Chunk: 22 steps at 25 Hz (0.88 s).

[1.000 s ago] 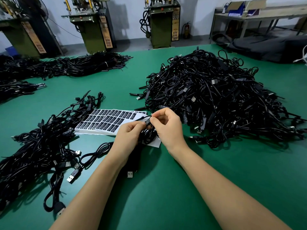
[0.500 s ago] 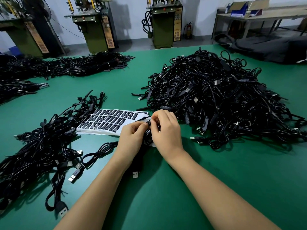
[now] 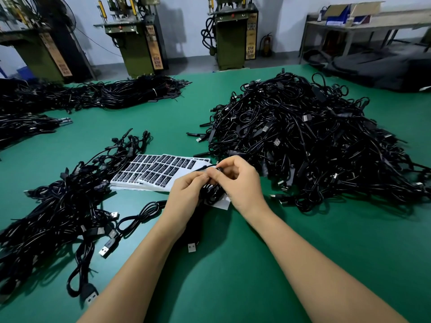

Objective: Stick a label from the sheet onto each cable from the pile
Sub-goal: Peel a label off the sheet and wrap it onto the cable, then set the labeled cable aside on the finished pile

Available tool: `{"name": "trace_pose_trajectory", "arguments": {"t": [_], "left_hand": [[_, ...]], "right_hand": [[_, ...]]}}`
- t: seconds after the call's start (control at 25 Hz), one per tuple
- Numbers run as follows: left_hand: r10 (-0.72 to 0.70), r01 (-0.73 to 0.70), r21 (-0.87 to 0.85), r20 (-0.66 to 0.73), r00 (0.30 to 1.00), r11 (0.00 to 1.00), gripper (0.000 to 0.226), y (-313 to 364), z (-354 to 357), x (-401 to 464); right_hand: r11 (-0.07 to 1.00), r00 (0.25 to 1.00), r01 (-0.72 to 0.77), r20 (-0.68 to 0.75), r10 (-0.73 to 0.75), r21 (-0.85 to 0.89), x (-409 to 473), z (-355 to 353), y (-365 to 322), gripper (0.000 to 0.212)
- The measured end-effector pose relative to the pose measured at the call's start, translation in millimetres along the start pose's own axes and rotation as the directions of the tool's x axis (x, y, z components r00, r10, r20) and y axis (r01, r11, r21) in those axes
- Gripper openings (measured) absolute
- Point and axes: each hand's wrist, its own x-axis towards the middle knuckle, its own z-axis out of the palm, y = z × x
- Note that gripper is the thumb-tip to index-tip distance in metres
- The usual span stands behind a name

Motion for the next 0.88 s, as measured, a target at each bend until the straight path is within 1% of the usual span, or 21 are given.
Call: {"name": "trace_pose_trajectory", "arguments": {"t": [0.08,0.16,0.24,0.4,0.48,0.6,0.64,0.72,0.76,0.8,0.84,0.88], "left_hand": [[-0.025,0.025,-0.022,0.009,1.0,0.999,0.03,-3,-1,1],[-0.037,0.037,0.011,0.007,0.999,0.999,0.028,-6,-2,3],[-0.038,0.038,0.05,-0.002,0.999,0.998,0.029,-8,-2,4],[-0.065,0.065,0.143,-0.01,0.998,0.988,0.033,-11,-4,7],[-0.104,0.109,0.152,-0.042,0.994,0.982,0.035,-9,-8,9],[-0.158,0.186,0.147,-0.179,0.971,0.972,0.034,9,-33,18],[-0.164,0.204,0.146,-0.246,0.955,0.968,0.032,17,-46,20],[-0.122,0.202,0.158,-0.411,0.903,0.966,0.031,36,-80,19],[-0.083,0.203,0.19,-0.502,0.861,0.961,0.031,45,-100,19],[-0.051,0.235,0.242,-0.587,0.808,0.942,0.031,51,-124,20],[-0.045,0.31,0.29,-0.66,0.75,0.905,0.031,52,-148,22],[-0.087,0.413,0.301,-0.71,0.699,0.859,0.033,49,-170,27]], "right_hand": [[0.999,1.0,-0.014,-0.008,0.015,0.045,3,-3,0,0.015],[0.998,0.999,-0.032,-0.02,0.033,0.059,2,-3,1,0.012],[0.991,0.997,-0.067,-0.02,0.07,0.117,1,-3,1,0.009],[0.981,0.994,-0.109,-0.004,0.111,0.159,4,-5,2,0.015],[0.97,0.986,-0.135,-0.071,0.152,0.202,7,-12,1,0.02],[0.949,0.954,-0.163,-0.204,0.222,0.269,12,-24,2,0.026],[0.944,0.943,-0.171,-0.23,0.24,0.283,13,-26,2,0.026],[0.942,0.931,-0.184,-0.259,0.259,0.28,14,-26,4,0.027],[0.945,0.929,-0.186,-0.264,0.258,0.27,14,-24,4,0.027],[0.948,0.93,-0.186,-0.266,0.255,0.258,13,-23,4,0.026],[0.952,0.931,-0.187,-0.266,0.251,0.244,13,-23,4,0.026],[0.957,0.932,-0.189,-0.266,0.246,0.221,13,-22,5,0.025]]}}
